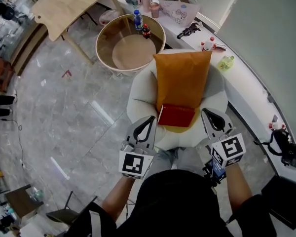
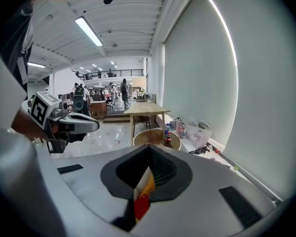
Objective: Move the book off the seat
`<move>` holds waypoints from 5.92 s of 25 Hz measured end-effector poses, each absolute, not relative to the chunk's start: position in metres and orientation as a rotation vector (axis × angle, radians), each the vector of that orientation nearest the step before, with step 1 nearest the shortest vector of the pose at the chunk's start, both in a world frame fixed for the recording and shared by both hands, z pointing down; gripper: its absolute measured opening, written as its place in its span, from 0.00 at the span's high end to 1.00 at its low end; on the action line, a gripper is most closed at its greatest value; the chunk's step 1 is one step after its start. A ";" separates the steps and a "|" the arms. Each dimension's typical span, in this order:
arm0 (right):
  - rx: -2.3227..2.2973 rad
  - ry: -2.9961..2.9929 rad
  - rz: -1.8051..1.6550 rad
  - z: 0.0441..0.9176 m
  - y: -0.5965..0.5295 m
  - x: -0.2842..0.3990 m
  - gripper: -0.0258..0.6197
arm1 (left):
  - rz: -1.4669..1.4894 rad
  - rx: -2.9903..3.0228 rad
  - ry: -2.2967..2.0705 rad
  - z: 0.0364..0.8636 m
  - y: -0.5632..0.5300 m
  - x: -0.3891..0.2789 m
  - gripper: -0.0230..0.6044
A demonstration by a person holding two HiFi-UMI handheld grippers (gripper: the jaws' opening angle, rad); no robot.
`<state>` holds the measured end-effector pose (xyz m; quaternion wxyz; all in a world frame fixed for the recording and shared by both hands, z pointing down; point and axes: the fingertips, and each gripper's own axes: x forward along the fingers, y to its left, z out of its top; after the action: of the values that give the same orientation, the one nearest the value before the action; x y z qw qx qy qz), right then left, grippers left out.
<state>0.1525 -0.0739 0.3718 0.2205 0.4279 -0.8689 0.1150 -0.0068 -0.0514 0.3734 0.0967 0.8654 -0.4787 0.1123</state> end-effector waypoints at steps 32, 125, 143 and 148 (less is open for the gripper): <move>0.525 -2.156 0.607 0.821 -0.133 0.203 0.72 | 0.604 2.318 -1.131 0.733 -0.090 0.051 0.71; 0.339 -2.064 0.504 0.629 -0.066 0.178 0.58 | 0.573 2.360 -1.205 0.559 -0.069 0.016 0.92; 0.644 -2.658 0.661 0.404 -0.049 0.186 0.58 | 0.429 2.290 -1.627 0.384 -0.039 0.018 0.94; 0.686 -2.798 0.692 0.353 -0.021 0.180 0.58 | 0.375 2.253 -1.759 0.340 0.003 0.020 0.94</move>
<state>0.1796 -0.0210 0.3533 0.0891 0.2307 -0.9406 0.2325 0.0199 0.0027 0.3401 0.1291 0.7750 -0.6051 0.1289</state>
